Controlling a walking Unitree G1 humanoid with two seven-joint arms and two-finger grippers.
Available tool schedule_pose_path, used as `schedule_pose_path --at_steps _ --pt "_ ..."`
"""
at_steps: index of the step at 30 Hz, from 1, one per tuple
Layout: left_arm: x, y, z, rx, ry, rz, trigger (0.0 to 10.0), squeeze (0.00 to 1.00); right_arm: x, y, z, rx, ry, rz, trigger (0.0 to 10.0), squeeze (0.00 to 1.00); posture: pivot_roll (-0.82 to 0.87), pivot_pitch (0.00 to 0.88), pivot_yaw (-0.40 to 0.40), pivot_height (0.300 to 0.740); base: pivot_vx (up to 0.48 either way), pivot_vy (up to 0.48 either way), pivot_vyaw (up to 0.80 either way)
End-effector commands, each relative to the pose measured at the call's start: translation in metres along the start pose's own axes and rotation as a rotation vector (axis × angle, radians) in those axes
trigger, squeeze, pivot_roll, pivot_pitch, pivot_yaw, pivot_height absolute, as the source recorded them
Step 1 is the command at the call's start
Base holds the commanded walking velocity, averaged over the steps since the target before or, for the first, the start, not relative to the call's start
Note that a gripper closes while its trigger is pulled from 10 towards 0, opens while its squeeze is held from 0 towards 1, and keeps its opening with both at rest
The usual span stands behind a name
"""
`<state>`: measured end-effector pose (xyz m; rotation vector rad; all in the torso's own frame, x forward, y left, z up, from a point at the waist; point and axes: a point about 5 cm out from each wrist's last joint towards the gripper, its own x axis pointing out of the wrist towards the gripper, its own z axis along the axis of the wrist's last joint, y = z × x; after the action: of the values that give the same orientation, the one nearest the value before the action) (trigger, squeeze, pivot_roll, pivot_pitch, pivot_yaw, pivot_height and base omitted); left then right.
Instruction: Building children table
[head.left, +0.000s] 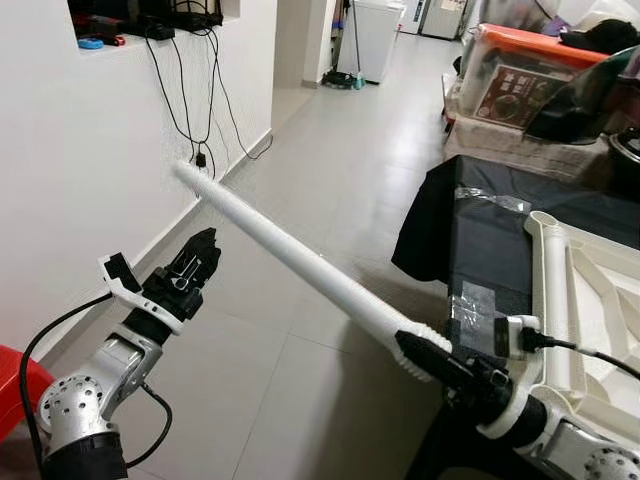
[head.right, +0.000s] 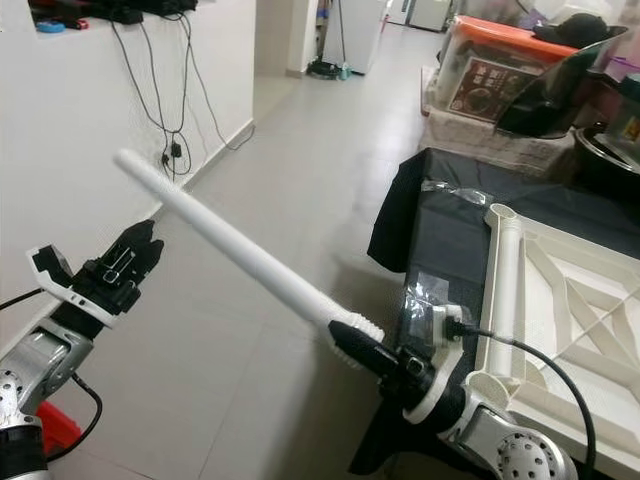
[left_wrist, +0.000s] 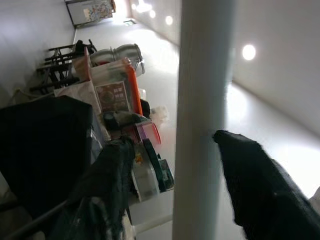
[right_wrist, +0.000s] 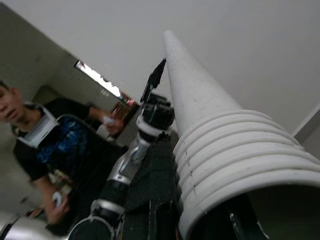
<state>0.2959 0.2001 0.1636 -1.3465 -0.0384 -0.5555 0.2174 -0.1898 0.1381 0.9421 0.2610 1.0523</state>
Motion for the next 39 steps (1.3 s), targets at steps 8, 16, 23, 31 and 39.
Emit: schedule_pose_path --at_steps 8,16,23,31,39 --pt "0.01 -0.012 -0.005 -0.009 0.044 -0.07 10.0 0.0 -0.001 0.002 -0.001 -0.023 0.04 0.002 0.0 0.0 0.1 0.0 -0.119 0.74 0.0 0.0 0.0" --pt "0.015 -0.013 0.001 -0.031 0.009 -0.095 10.0 0.0 -0.003 0.004 -0.011 -0.014 0.095 0.012 0.0 0.0 0.09 0.0 -0.106 0.74 0.0 0.0 0.0" --pt "0.018 -0.012 0.012 -0.076 -0.053 -0.113 5.9 0.0 -0.004 0.005 -0.016 -0.009 0.117 0.024 0.0 0.0 0.09 0.0 -0.107 0.74 0.0 0.0 0.0" --pt "0.015 -0.012 0.018 -0.089 -0.112 -0.114 0.0 0.0 -0.004 0.004 -0.016 -0.015 0.117 0.027 0.0 0.0 0.09 0.0 -0.111 0.74 0.0 0.0 0.0" --pt "0.015 -0.009 0.017 -0.124 -0.128 -0.113 0.0 0.0 0.001 0.006 -0.012 -0.025 0.088 0.06 0.0 0.0 0.09 0.0 -0.116 0.74 0.0 0.0 0.0"
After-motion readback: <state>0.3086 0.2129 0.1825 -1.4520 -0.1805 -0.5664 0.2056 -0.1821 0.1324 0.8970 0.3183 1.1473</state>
